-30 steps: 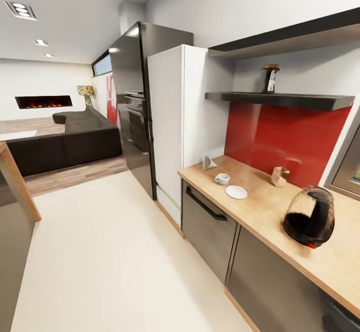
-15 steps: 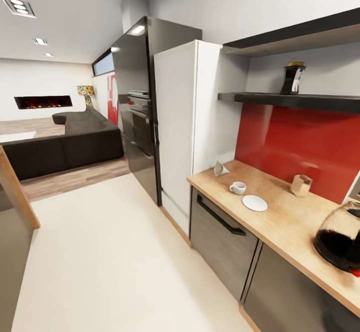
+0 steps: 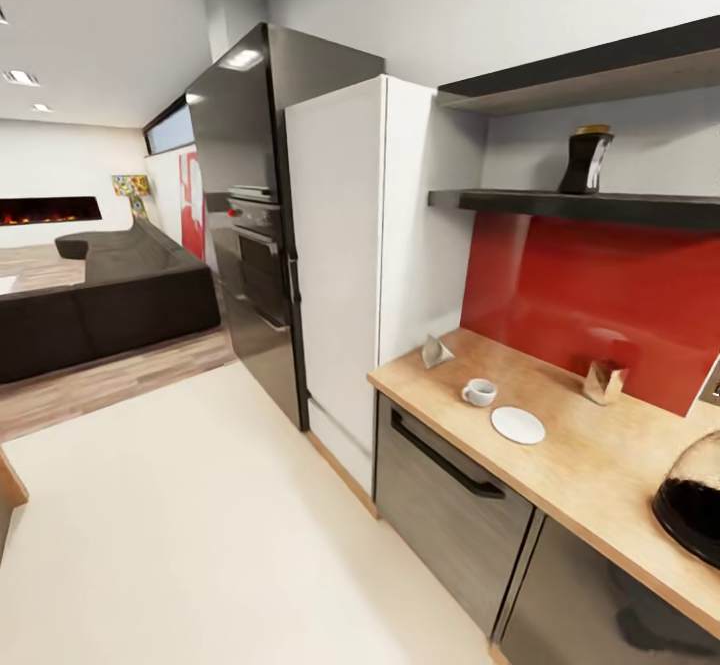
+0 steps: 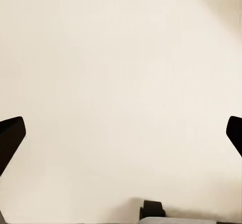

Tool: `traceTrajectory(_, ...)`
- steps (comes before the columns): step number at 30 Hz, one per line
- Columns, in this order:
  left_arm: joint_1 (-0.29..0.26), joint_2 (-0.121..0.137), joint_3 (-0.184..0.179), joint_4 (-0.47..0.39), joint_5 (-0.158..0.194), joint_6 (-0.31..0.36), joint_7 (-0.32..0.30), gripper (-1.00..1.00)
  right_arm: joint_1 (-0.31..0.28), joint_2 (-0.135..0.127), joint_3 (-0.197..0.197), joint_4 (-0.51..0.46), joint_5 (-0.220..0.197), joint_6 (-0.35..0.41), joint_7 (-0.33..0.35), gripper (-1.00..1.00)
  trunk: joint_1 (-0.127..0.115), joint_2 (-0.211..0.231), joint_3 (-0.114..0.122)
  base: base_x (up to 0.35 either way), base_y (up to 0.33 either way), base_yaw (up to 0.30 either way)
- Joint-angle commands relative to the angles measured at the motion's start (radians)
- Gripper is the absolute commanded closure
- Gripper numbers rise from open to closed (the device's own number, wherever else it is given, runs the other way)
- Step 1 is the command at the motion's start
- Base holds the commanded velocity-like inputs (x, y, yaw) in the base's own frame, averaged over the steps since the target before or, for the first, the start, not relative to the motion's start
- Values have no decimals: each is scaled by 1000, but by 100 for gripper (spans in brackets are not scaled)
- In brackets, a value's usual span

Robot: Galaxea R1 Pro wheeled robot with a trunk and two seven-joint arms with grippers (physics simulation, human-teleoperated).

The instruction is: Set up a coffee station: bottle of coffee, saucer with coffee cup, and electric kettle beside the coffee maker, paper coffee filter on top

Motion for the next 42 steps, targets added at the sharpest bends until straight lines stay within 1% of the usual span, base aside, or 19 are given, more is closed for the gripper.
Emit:
traceTrajectory(1, 0, 0, 3, 1, 1, -3, 0, -100, 0, 0, -1, 1, 0, -3, 0, -100, 1, 0, 1, 300, 214, -222)
traceTrajectory(16, 0, 0, 3, 1, 1, -3, 0, -100, 0, -1, -1, 3, 0, -1, 4, -100, 1, 0, 12, 289, 225, -226)
traceTrajectory(18, 0, 1, 3, 1, 1, -3, 0, -100, 0, -3, -2, 20, 1, -1, 4, -100, 1, 0, 13, 278, 232, -262)
traceTrajectory(22, 0, 0, 3, 1, 0, -3, 0, -100, 0, -6, -2, 111, 2, 2, 3, -100, 1, 0, 13, 227, 207, -272)
traceTrajectory(25, 0, 0, 3, 1, 0, -3, 0, -100, 0, -21, -3, 234, 0, 3, 4, -100, 1, 0, 13, 151, 127, -276)
traceTrajectory(27, 0, 0, 3, 1, -1, -3, 0, -100, 0, -27, -2, 298, 0, 7, 5, -100, 1, 0, 13, 56, 43, -278)
traceTrajectory(30, 0, 0, 3, 2, -1, -3, -1, -100, 0, -24, -1, 354, 0, 10, 6, -100, 1, 0, 13, 15, 11, -279)
traceTrajectory(33, 0, 0, 3, 2, -2, -3, 0, -100, 0, -19, -1, 449, -3, 9, 9, -100, 1, 0, 13, 3, 3, -280)
traceTrajectory(36, 0, 0, 2, 2, -2, -3, 0, -100, 0, -16, -1, 491, -4, 11, 9, -100, 1, 0, 13, 1, 1, -280)
traceTrajectory(42, 0, 0, 2, 1, -2, -3, 0, -100, 0, -14, -3, 501, -5, 12, 9, -100, 1, 0, 13, 0, 0, -280)
